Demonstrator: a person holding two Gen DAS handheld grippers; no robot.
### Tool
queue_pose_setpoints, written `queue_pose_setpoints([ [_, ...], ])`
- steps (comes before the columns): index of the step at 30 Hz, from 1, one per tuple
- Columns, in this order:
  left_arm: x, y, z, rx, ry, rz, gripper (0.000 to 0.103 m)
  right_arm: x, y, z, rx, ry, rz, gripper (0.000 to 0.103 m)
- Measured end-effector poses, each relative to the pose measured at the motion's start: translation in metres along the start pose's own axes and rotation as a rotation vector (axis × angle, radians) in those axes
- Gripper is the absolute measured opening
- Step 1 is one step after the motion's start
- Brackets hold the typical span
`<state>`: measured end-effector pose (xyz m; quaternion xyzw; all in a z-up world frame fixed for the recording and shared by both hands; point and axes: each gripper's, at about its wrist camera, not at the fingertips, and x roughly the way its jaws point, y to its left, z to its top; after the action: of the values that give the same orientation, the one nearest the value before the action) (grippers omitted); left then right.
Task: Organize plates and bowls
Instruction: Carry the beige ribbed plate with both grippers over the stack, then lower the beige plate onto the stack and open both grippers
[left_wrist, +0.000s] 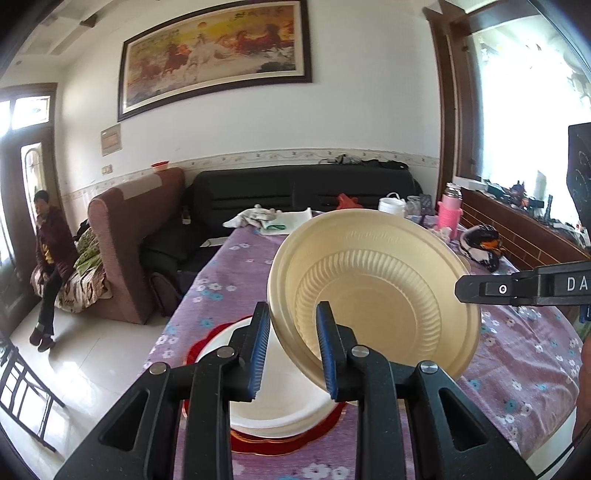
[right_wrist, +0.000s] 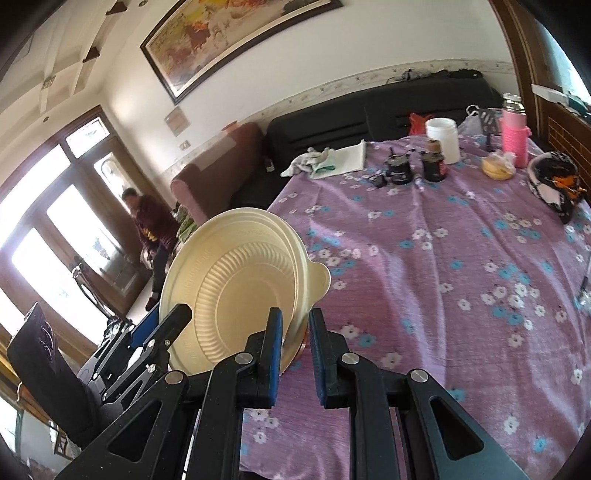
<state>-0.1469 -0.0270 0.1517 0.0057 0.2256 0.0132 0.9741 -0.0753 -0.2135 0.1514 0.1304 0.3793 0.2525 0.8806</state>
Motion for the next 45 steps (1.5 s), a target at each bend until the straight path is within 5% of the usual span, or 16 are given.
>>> queue_pose_setpoints([
  [16,0.015,0.058,-0.005,-0.106,0.039,0.055,0.024,0.063,0.038,0.015,-0.034,0.097,0.043,0.016],
  [23,0.039,0.065,-0.025,-0.128,0.118,0.054,0.024,0.095,0.033,0.007,-0.026,0.164,0.011,0.016],
  [35,0.039,0.07,-0.032,-0.147,0.145,0.044,0.024,0.112,0.03,-0.004,-0.018,0.221,0.006,0.019],
  [38,0.041,0.07,-0.033,-0.156,0.154,0.036,0.028,0.11,0.032,-0.005,-0.027,0.225,0.008,0.019],
  [42,0.039,0.073,-0.032,-0.158,0.146,0.035,0.046,0.104,0.03,-0.007,-0.023,0.223,0.028,0.019],
  [45,0.031,0.076,-0.034,-0.163,0.134,0.029,0.047,0.096,0.027,-0.008,-0.012,0.208,0.045,0.019],
])
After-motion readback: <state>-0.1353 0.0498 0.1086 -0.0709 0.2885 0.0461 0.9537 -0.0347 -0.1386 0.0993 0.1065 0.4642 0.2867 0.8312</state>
